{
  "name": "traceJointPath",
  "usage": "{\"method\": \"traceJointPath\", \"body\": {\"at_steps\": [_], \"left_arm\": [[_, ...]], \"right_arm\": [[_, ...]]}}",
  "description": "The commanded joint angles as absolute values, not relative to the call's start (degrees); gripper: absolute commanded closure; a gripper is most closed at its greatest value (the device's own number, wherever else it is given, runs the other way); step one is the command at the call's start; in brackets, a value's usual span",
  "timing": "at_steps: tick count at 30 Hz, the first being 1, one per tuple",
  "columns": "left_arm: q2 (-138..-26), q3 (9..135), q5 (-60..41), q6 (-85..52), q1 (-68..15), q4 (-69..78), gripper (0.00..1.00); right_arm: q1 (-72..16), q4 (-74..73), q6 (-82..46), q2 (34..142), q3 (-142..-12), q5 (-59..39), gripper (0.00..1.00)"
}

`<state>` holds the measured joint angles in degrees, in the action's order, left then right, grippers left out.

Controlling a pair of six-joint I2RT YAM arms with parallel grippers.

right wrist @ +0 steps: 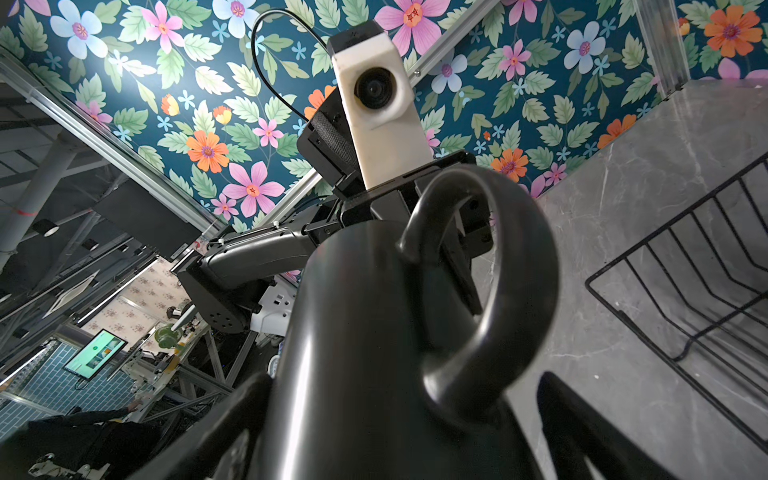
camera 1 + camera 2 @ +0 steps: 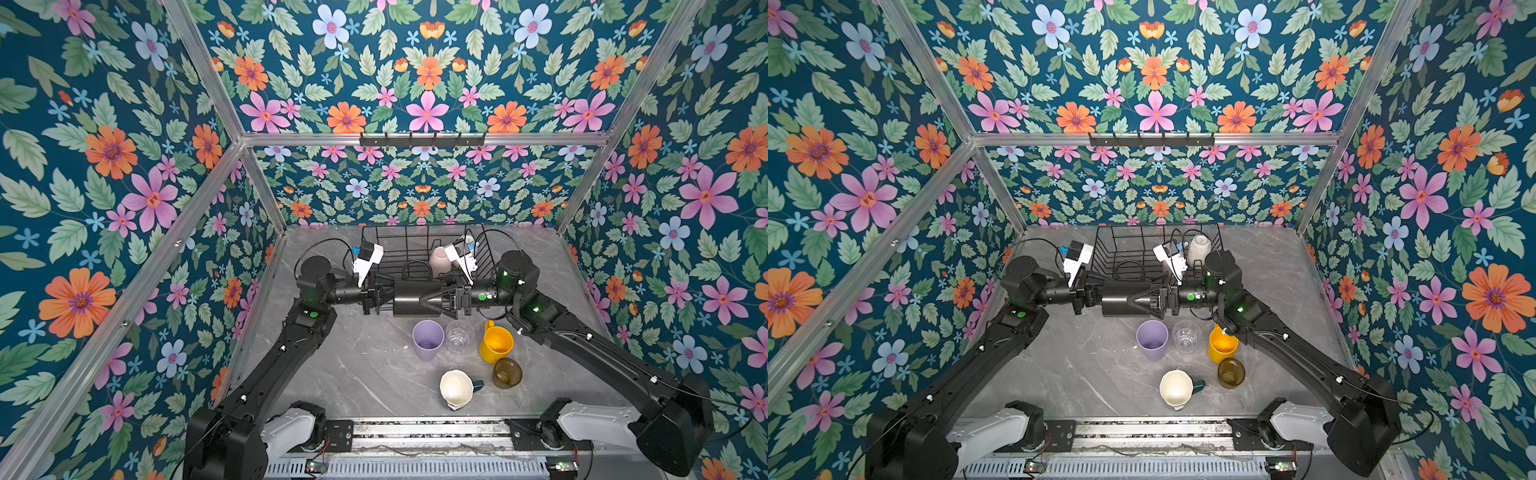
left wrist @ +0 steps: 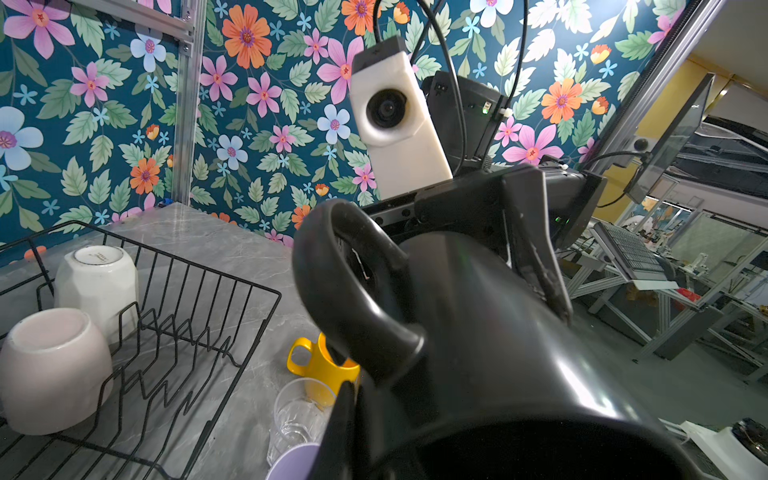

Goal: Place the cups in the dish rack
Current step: 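Grasp the black mug's handle with the right gripper beside the left gripper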

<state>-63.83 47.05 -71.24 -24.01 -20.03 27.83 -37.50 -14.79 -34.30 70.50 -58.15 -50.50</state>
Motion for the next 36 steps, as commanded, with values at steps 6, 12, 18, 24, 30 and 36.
{"method": "traceJointPath", "body": {"at_steps": [6, 12, 18, 24, 30, 36], "left_arm": [[-63.21, 46.69, -71.7, -24.99, -19.98, 31.99, 1.0], [-63.19, 46.65, -71.72, -25.14, -20.04, 31.99, 1.0], [-63.25, 46.71, -71.5, -25.22, -20.03, 31.99, 1.0], [-63.91, 47.06, -71.28, -25.66, -19.89, 31.99, 1.0], [-64.45, 47.3, -71.04, -25.84, -19.93, 31.9, 1.0], [-64.69, 47.79, -70.36, -25.81, -19.7, 30.88, 1.0]], "right_arm": [[-39.05, -16.87, -33.61, 71.71, -58.97, -48.45, 0.05], [-39.22, -16.52, -33.87, 72.46, -59.41, -47.58, 0.1], [-39.36, -16.23, -34.25, 72.69, -59.29, -47.33, 0.21], [-39.37, -15.28, -34.36, 72.74, -58.98, -45.72, 0.47], [-39.36, -14.3, -34.28, 72.25, -59.35, -44.44, 0.84], [-39.37, -12.44, -34.1, 70.8, -59.54, -40.95, 1.0]]}}
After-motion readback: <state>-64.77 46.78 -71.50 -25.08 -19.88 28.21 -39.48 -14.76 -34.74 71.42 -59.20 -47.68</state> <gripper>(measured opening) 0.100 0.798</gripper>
